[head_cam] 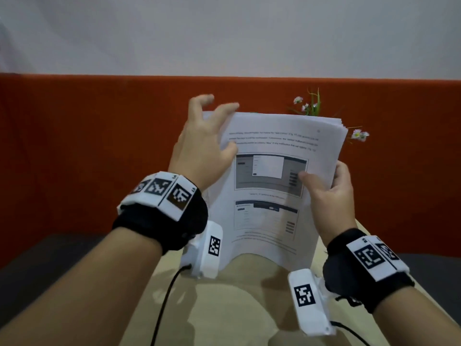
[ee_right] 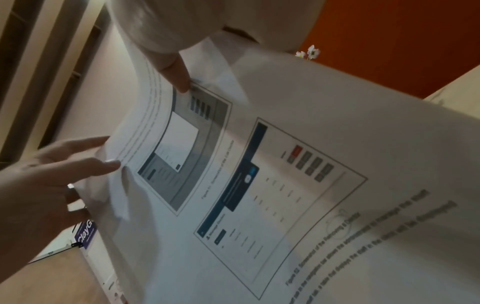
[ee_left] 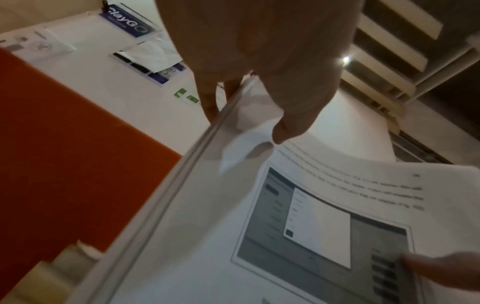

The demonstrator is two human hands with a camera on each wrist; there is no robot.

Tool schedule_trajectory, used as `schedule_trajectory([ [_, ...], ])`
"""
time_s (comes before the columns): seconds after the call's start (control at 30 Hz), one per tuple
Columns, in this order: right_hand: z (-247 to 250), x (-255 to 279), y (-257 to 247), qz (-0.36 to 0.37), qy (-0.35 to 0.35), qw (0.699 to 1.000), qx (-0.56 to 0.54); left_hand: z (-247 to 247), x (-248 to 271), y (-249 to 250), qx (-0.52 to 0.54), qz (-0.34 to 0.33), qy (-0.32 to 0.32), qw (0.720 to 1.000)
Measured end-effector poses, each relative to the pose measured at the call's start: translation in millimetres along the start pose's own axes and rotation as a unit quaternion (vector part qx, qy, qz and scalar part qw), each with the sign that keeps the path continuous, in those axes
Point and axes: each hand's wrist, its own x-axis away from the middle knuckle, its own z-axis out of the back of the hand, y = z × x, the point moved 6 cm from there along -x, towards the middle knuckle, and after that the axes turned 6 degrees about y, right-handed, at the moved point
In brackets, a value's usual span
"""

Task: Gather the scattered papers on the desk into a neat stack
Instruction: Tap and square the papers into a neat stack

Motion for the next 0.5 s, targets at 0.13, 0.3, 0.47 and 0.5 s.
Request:
schedule_trajectory([
  [0.13, -2, 2, 3, -0.014, -0.013, 1.000, -0.012, -3, -1, 37, -0.156, -0.097, -0.019, 0.983],
  [0.3, -7, 3, 5, -0.016, -0.050, 0.999, -0.009, -32, -6, 71, -0.141, -0.164, -0.122, 0.969],
  [0.47, -5, 3, 10, -0.024, -0.072, 0.997, -0.001, -44, -17, 84, -0.170, -0.185, -0.183, 0.951],
  [0.5, -6, 4, 8, -0.022, -0.082, 0.996, -0.007, -41, -20, 86, -0.172, -0.186, -0.173, 0.952],
])
